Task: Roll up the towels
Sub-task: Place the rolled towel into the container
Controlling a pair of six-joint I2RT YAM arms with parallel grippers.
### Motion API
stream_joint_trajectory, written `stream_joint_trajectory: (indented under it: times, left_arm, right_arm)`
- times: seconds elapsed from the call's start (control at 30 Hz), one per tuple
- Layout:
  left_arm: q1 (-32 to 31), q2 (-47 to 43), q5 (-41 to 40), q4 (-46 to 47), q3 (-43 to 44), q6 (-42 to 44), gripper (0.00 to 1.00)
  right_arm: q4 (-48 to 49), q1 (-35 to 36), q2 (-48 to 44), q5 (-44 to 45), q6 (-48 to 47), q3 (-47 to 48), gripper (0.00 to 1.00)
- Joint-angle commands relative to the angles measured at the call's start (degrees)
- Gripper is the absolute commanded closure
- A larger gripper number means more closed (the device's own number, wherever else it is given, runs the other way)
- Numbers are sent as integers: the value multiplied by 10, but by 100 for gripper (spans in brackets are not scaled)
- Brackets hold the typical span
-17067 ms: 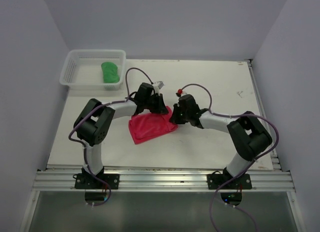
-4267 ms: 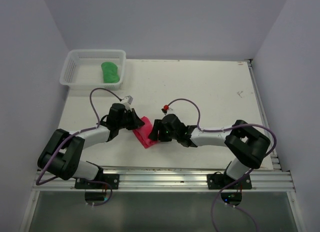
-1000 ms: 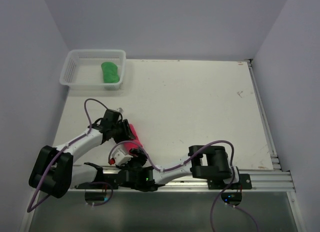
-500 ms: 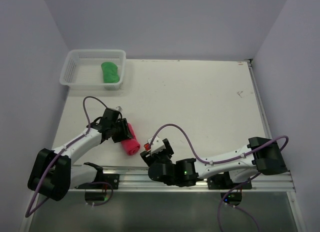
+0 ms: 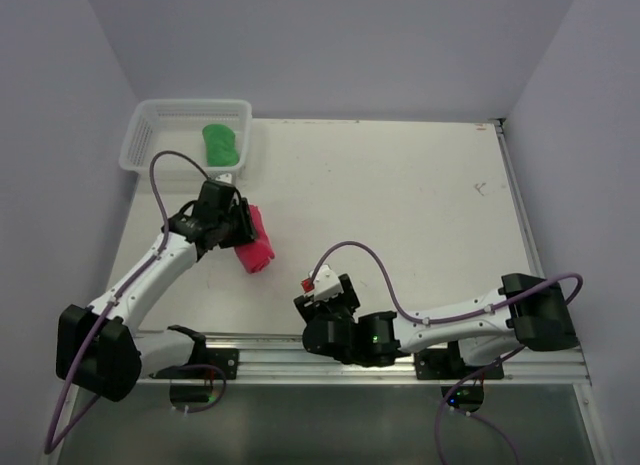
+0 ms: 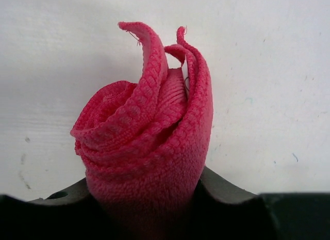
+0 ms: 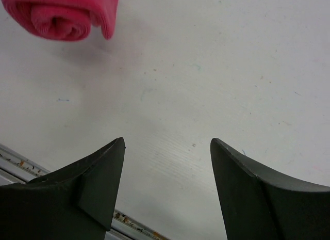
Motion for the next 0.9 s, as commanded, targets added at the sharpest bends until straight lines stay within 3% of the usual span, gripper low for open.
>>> stream_joint_trajectory:
  times: [0.0, 0.23, 0.53, 0.87]
  left_arm:
    - [14, 23, -67, -34, 94, 35, 97]
    - [118, 103, -50, -35, 233, 69, 97]
    - [251, 279, -82, -56, 520, 114, 96]
    - [289, 563, -98, -150, 854, 138, 95]
  right_arm:
    - [-14, -10, -35, 4, 34, -10, 29]
    - [-24, -58, -75, -30, 28, -37, 29]
    - [-17, -114, -85, -96, -4, -46, 29]
    - [47, -183, -50, -187, -72, -60, 29]
